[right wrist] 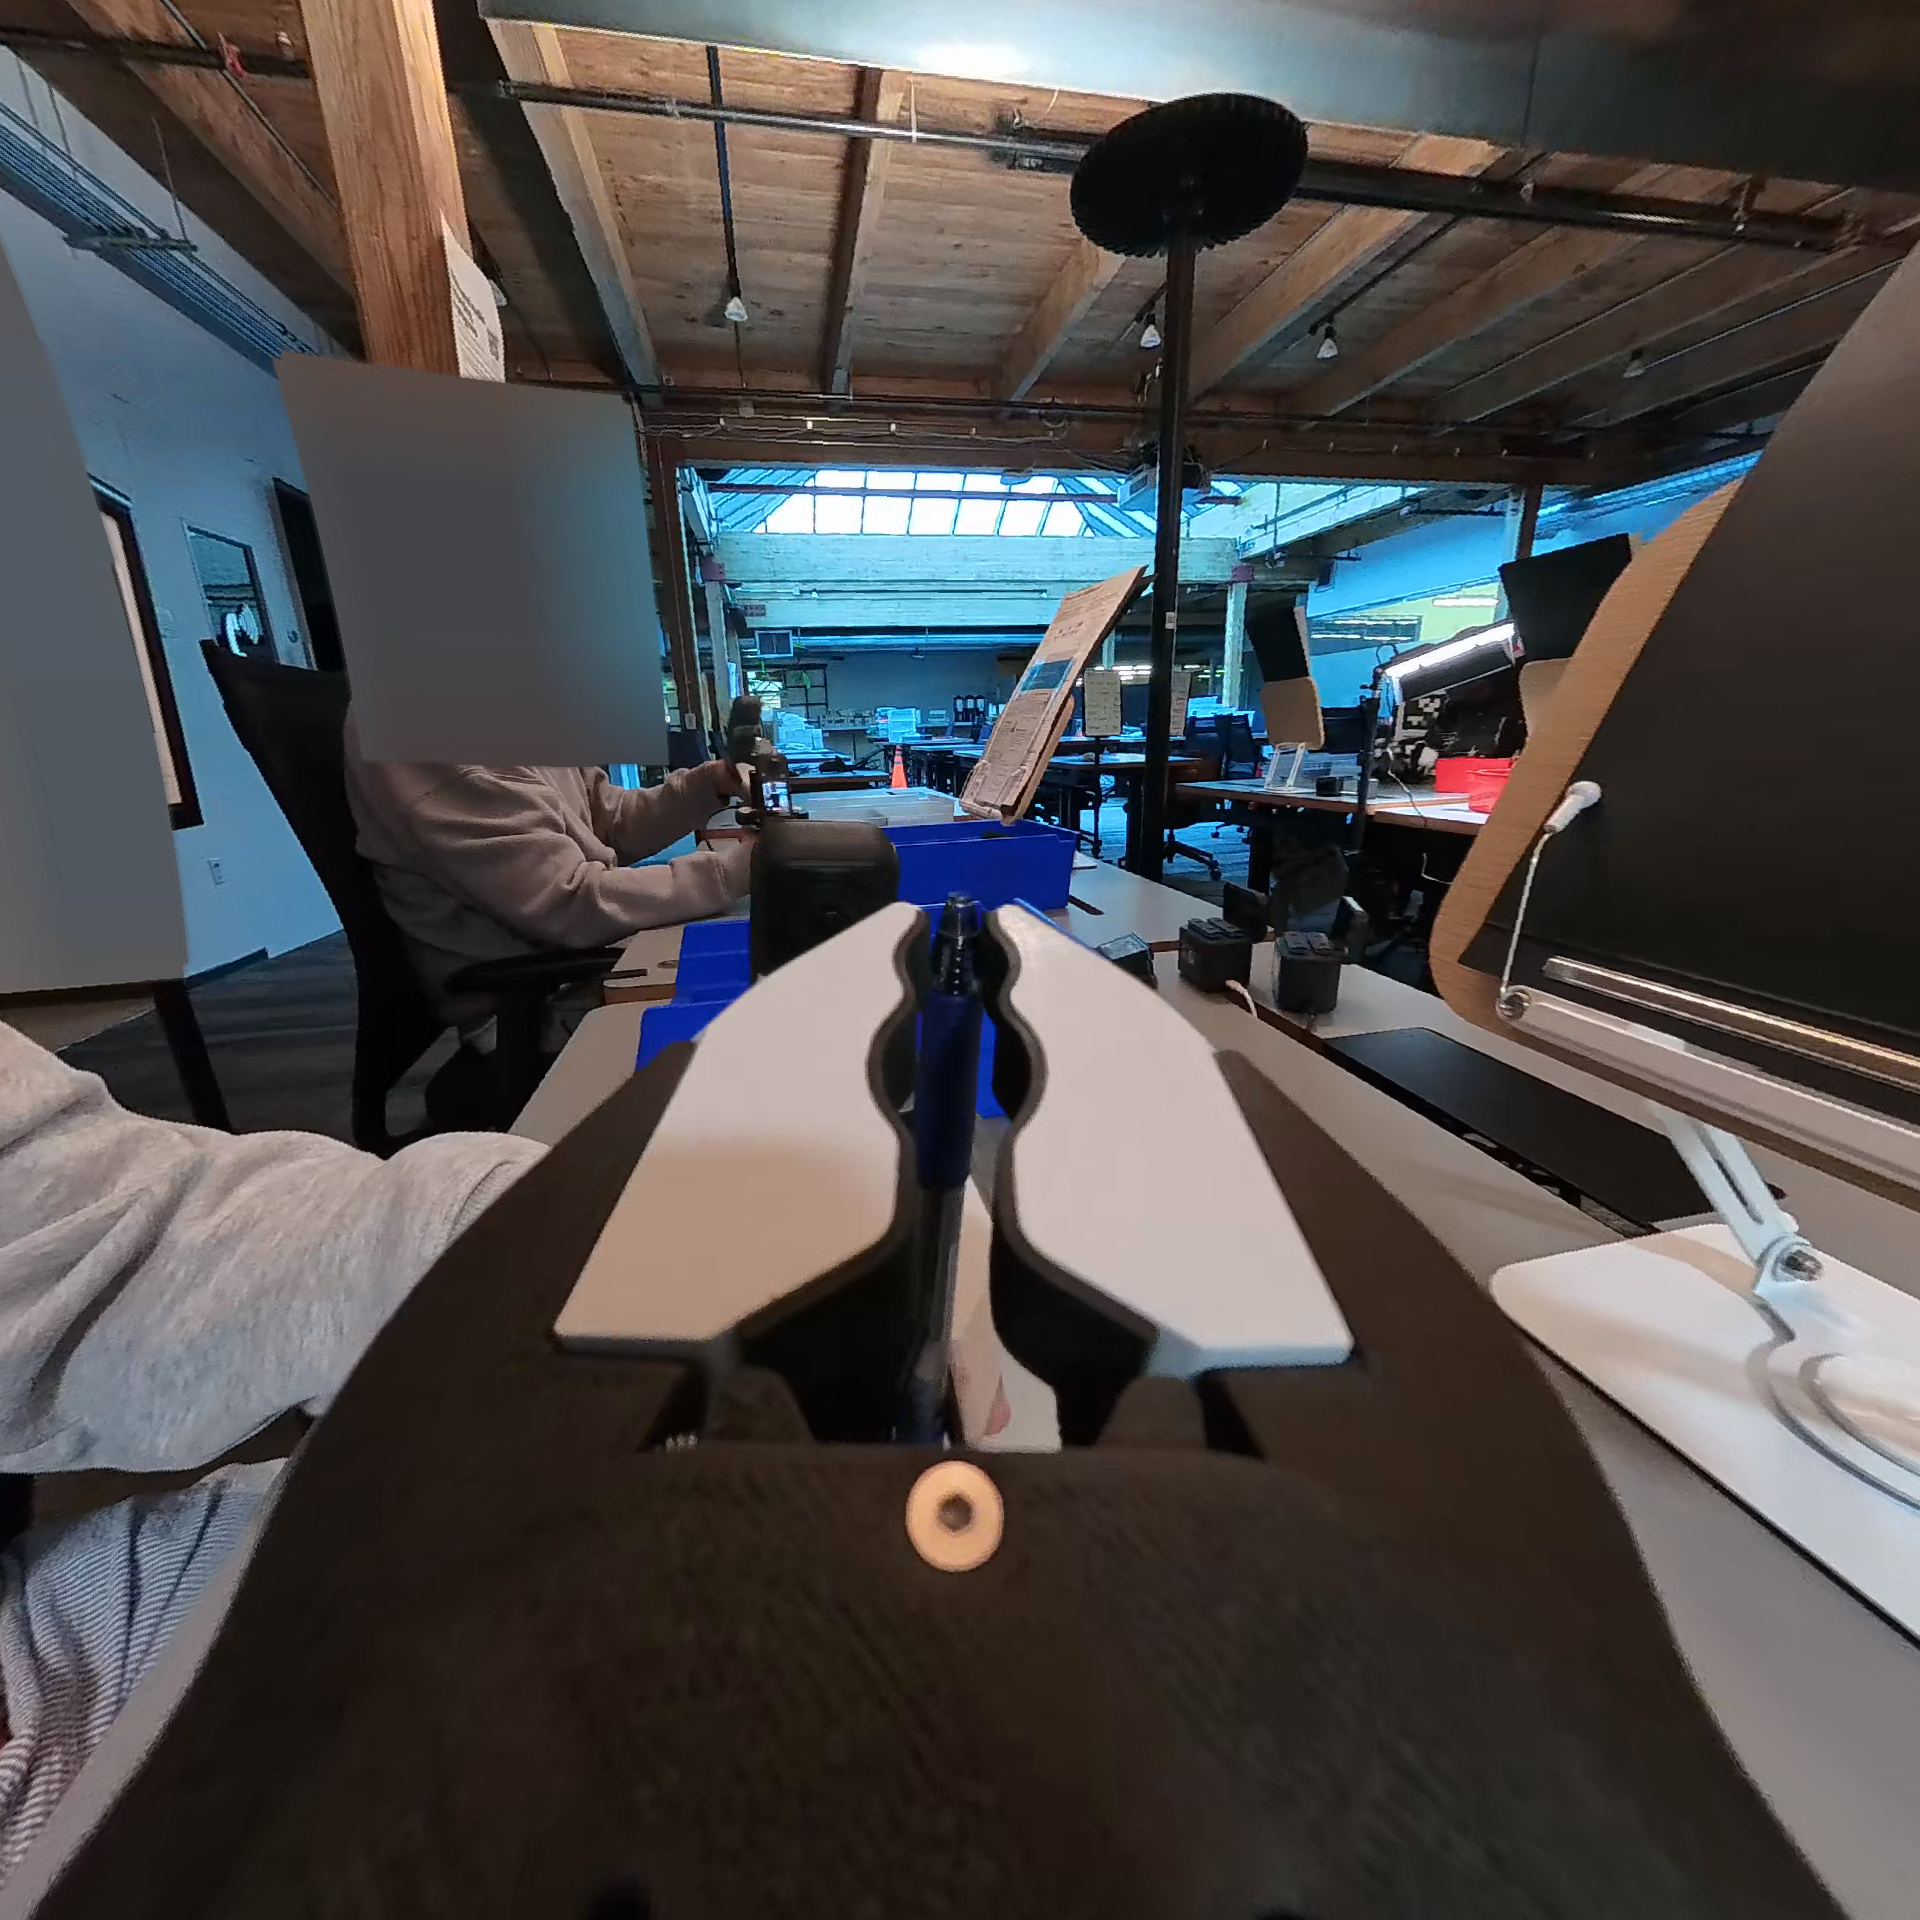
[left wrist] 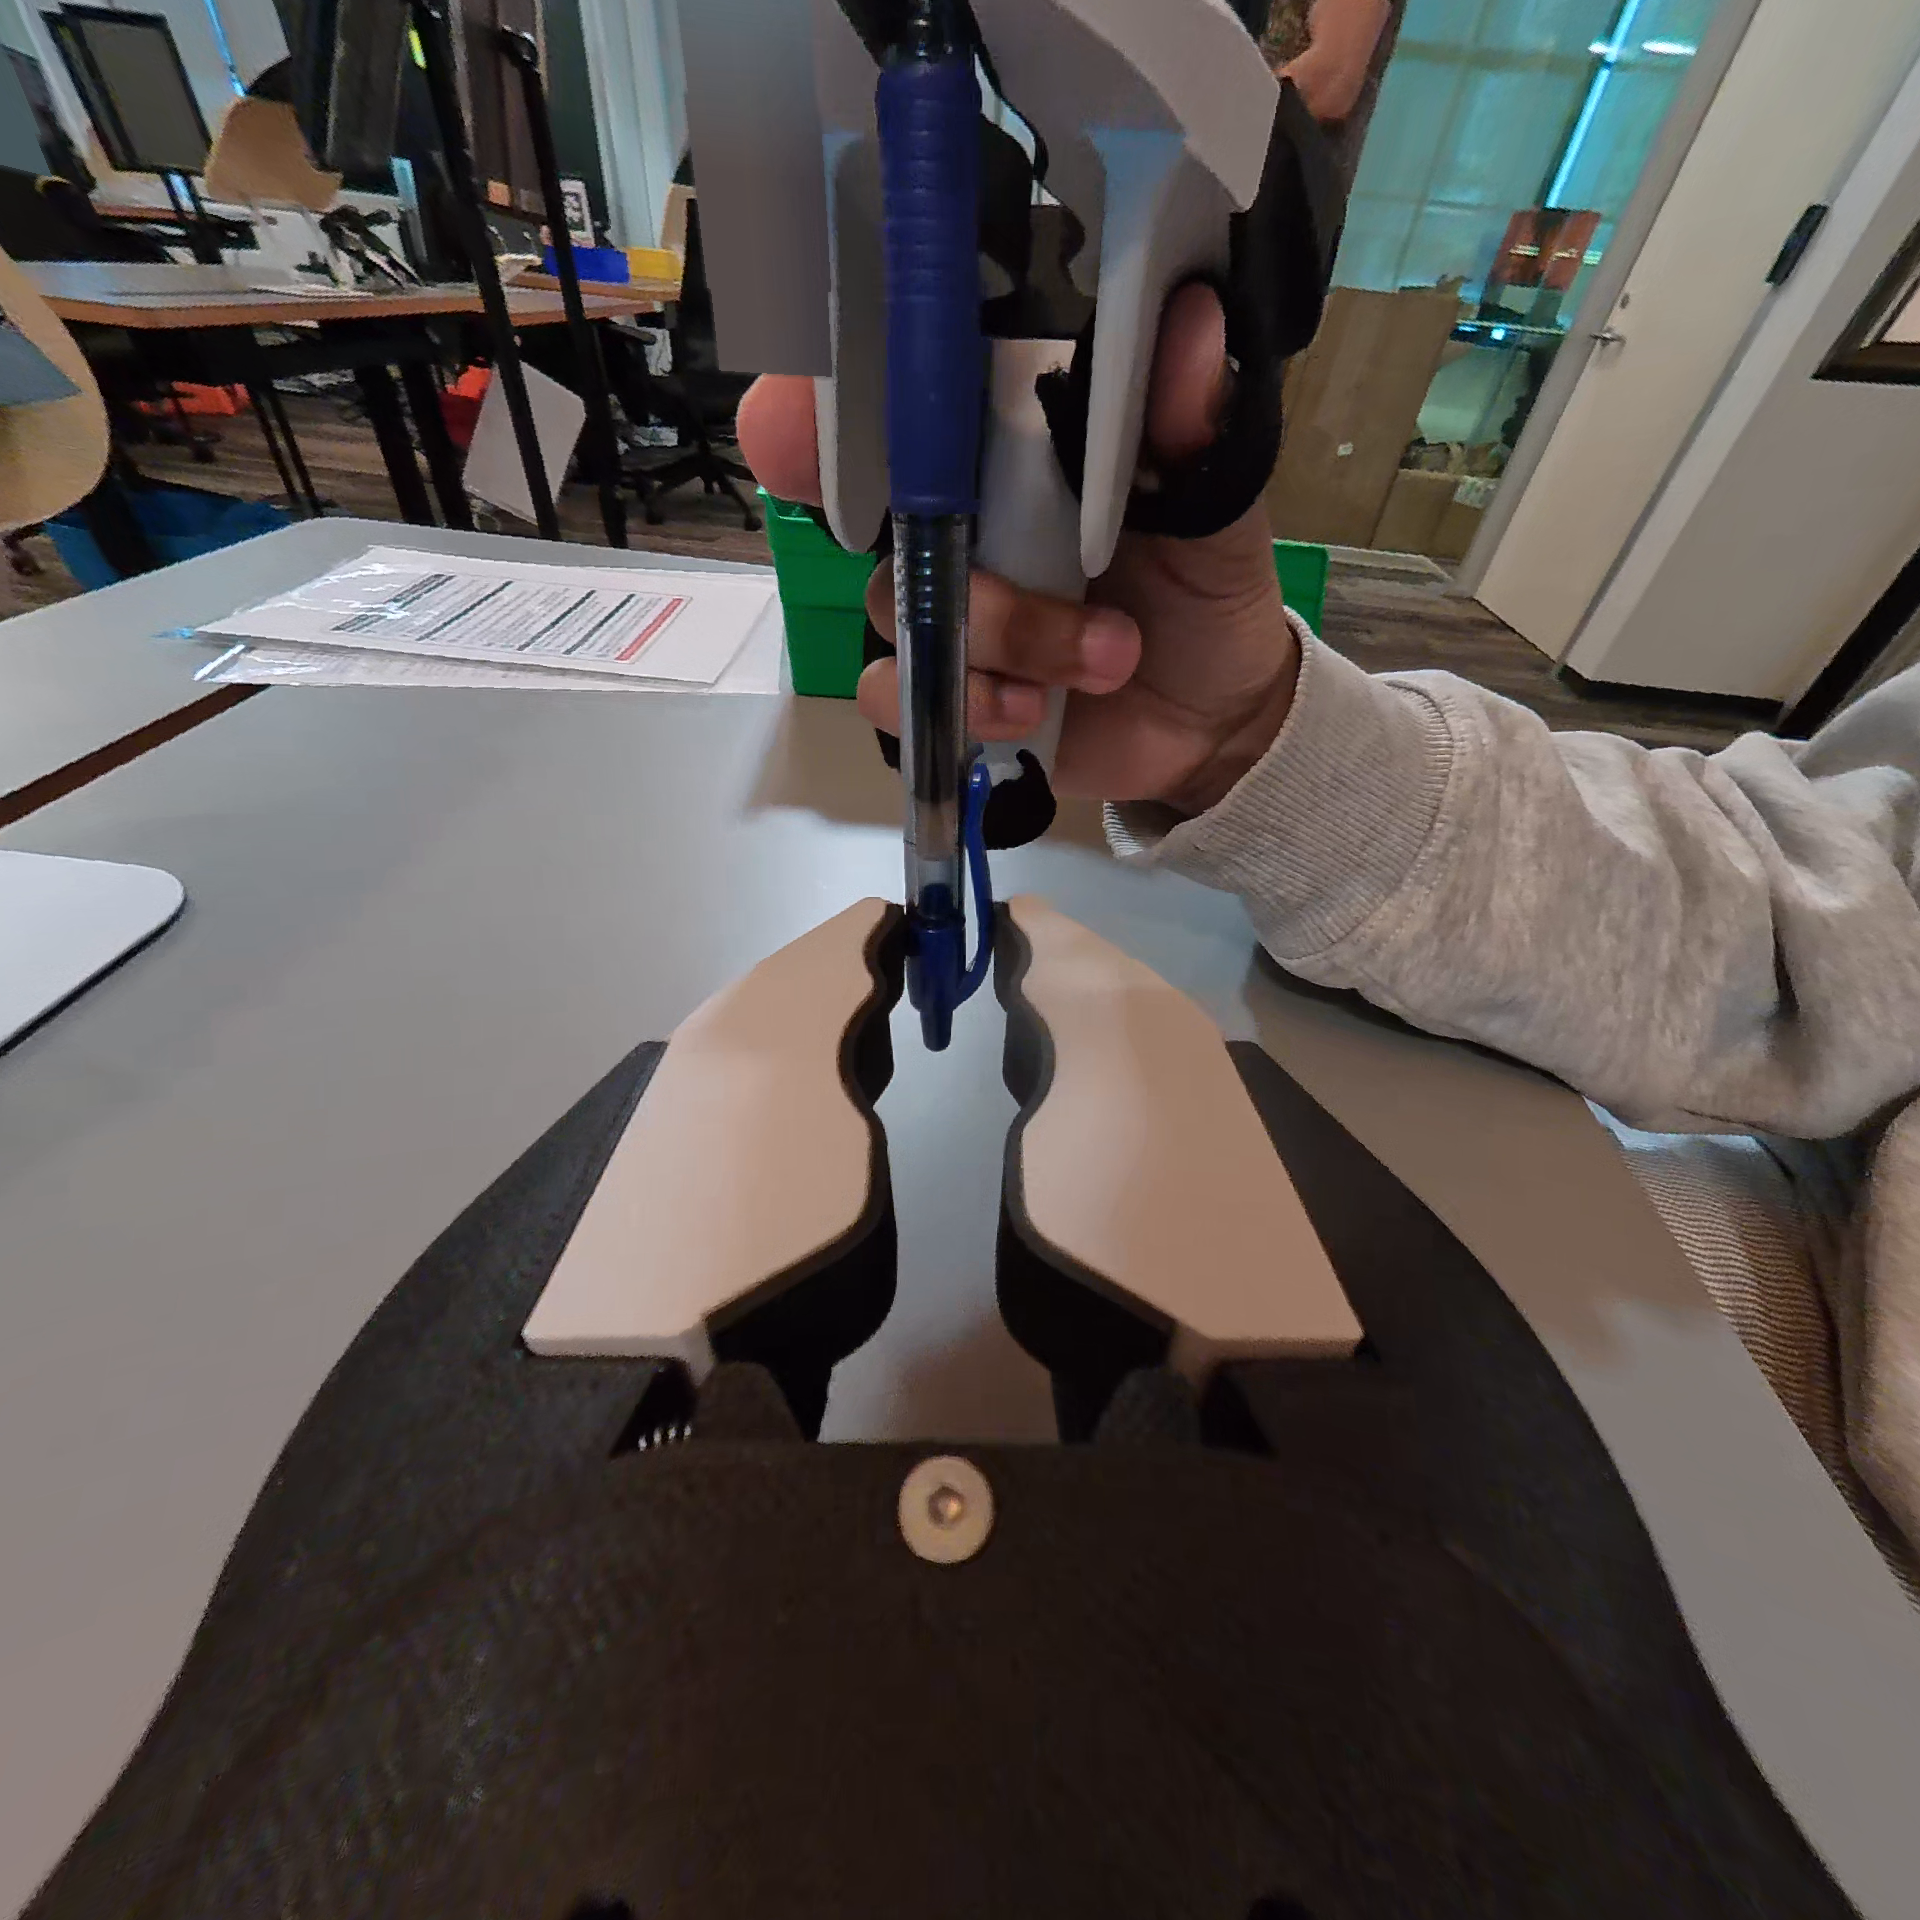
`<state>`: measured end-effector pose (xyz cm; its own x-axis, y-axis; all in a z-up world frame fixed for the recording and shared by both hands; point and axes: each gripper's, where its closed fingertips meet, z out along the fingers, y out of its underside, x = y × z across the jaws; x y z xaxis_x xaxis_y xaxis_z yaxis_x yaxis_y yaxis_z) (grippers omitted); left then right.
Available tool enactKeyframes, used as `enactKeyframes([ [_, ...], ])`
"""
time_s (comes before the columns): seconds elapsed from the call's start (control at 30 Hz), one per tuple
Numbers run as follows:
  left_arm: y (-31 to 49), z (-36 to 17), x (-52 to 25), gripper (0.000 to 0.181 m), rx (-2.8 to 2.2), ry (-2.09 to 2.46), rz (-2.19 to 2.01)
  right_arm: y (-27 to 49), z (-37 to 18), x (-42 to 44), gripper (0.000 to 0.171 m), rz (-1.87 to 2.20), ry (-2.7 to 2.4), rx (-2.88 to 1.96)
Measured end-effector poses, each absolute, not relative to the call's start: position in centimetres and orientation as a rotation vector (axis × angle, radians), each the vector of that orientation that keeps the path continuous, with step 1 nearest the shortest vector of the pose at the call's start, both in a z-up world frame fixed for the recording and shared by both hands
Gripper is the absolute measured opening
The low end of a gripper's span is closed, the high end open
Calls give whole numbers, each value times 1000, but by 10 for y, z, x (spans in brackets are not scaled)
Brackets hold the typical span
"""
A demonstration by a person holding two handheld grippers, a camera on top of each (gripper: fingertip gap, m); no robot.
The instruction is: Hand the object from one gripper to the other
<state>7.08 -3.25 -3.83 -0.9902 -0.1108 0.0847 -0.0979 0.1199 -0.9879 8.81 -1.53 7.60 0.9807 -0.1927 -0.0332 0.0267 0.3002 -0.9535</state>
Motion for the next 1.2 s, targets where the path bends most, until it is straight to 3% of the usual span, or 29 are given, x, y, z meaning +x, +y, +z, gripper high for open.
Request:
enactKeyframes([
  [0.07, -32, -37, 72, 16, -226, 2329, -2075, -17, 76, 91, 9, -161, 165, -1256],
  [0.17, -32, -33, 74, 33, -248, 2294, -2103, -18, 75, 93, 9, -168, 181, -1260],
  [0.33, -25, -17, 77, 38, -260, 2188, -2189, -10, 69, 92, 9, -138, 178, -1290],
  [0.6, -10, 15, 76, 32, -266, 2001, -2357, 15, 51, 89, 9, -109, 166, -1363],
  [0.97, -11, 13, 75, 11, -252, 2023, -2301, 20, 50, 85, 9, -96, 144, -1354],
  [1.2, -10, 14, 74, 11, -227, 2016, -2284, 20, 52, 82, 9, -88, 126, -1344],
])
